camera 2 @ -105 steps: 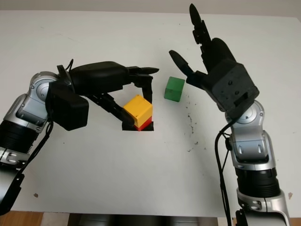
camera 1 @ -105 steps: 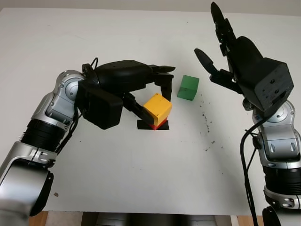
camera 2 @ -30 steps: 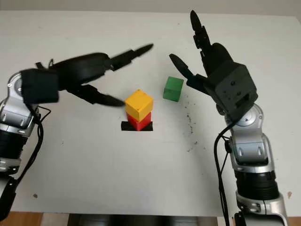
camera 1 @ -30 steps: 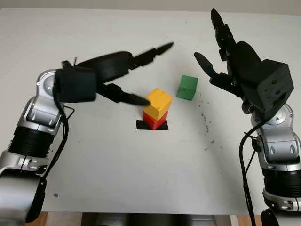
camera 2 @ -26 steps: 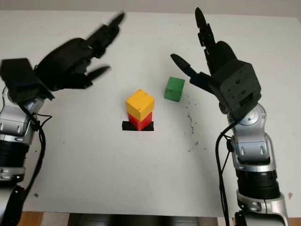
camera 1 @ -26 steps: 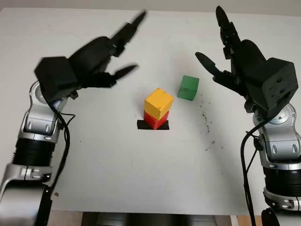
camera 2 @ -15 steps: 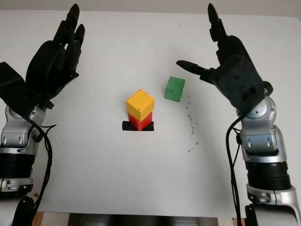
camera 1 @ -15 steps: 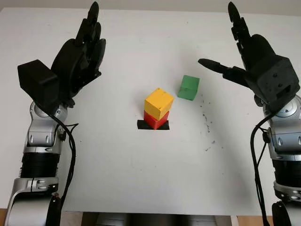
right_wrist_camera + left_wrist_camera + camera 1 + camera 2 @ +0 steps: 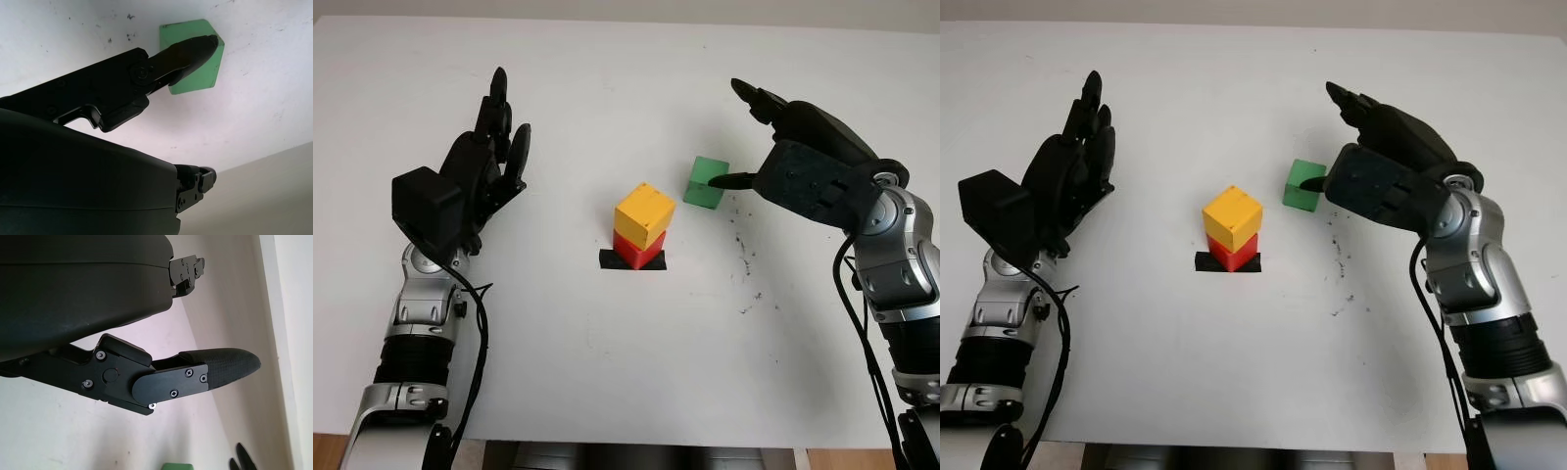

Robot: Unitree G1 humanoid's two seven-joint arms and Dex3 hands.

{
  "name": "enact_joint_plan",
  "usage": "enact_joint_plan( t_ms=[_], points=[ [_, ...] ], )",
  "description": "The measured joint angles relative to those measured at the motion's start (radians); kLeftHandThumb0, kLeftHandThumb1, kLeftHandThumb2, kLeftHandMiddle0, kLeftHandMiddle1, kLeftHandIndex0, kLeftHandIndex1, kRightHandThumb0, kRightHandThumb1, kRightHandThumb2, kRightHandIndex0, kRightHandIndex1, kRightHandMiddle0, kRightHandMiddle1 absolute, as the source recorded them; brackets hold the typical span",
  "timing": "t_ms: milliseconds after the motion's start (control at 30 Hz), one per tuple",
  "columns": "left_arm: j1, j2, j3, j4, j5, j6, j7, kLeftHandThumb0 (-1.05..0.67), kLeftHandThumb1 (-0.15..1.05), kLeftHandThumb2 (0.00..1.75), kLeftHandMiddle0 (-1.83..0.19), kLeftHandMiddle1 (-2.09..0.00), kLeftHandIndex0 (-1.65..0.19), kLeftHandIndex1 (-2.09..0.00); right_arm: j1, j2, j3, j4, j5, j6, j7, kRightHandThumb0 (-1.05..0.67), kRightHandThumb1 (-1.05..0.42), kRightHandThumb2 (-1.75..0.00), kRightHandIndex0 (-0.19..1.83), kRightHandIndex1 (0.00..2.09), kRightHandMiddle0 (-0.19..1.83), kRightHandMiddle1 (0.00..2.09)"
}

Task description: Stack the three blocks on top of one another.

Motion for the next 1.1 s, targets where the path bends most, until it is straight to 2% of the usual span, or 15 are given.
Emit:
enact_joint_plan(
  t_ms=[133, 567, 800, 833, 867, 933, 1100],
  points=[
    [0.002, -0.018, 0.000, -0.019, -0.006, 0.005, 0.011, -0.84, 1.05, 0.59, 0.19, -0.01, 0.19, 0.00, 0.000, 0.001, 0.033, 0.039, -0.025, -0.010, -0.003, -0.69, -0.86, -0.05, 0.22, 0.23, 0.31, 0.21],
    [0.012, -0.026, 0.000, -0.058, -0.011, 0.037, 0.020, -0.83, 1.05, 0.53, 0.19, -0.05, 0.19, -0.01, 0.000, 0.004, 0.073, 0.097, -0.047, -0.025, 0.005, -0.65, -0.84, -0.05, 0.23, 0.21, 0.37, 0.23],
    [0.013, -0.028, -0.001, -0.066, -0.009, 0.049, 0.021, -0.85, 1.05, 0.51, 0.19, -0.05, 0.19, -0.01, 0.006, 0.025, 0.089, 0.125, -0.063, -0.032, -0.039, -0.61, -0.85, -0.06, 0.28, 0.21, 0.49, 0.28],
    [0.013, -0.028, -0.001, -0.066, -0.008, 0.051, 0.021, -0.86, 1.05, 0.51, 0.19, -0.05, 0.19, -0.01, 0.009, 0.029, 0.089, 0.130, -0.063, -0.041, -0.055, -0.59, -0.86, -0.06, 0.30, 0.21, 0.49, 0.37],
    [0.013, -0.028, -0.002, -0.066, -0.007, 0.052, 0.022, -0.86, 1.05, 0.49, 0.19, -0.05, 0.19, -0.02, 0.011, 0.034, 0.088, 0.135, -0.061, -0.050, -0.068, -0.58, -0.87, -0.06, 0.32, 0.20, 0.42, 0.56],
    [0.013, -0.029, -0.003, -0.067, -0.003, 0.052, 0.027, -0.87, 1.05, 0.48, 0.18, -0.05, 0.19, -0.02, 0.013, 0.045, 0.088, 0.145, -0.054, -0.062, -0.086, -0.56, -0.87, -0.05, 0.35, 0.21, 0.38, 0.73],
    [0.022, -0.028, -0.007, -0.080, 0.014, 0.057, 0.032, -0.83, 1.05, 0.45, 0.19, -0.04, 0.19, 0.00, 0.013, 0.060, 0.086, 0.172, -0.045, -0.085, -0.125, -0.49, -0.90, -0.06, 0.39, 0.24, 0.41, 0.93]
  ],
)
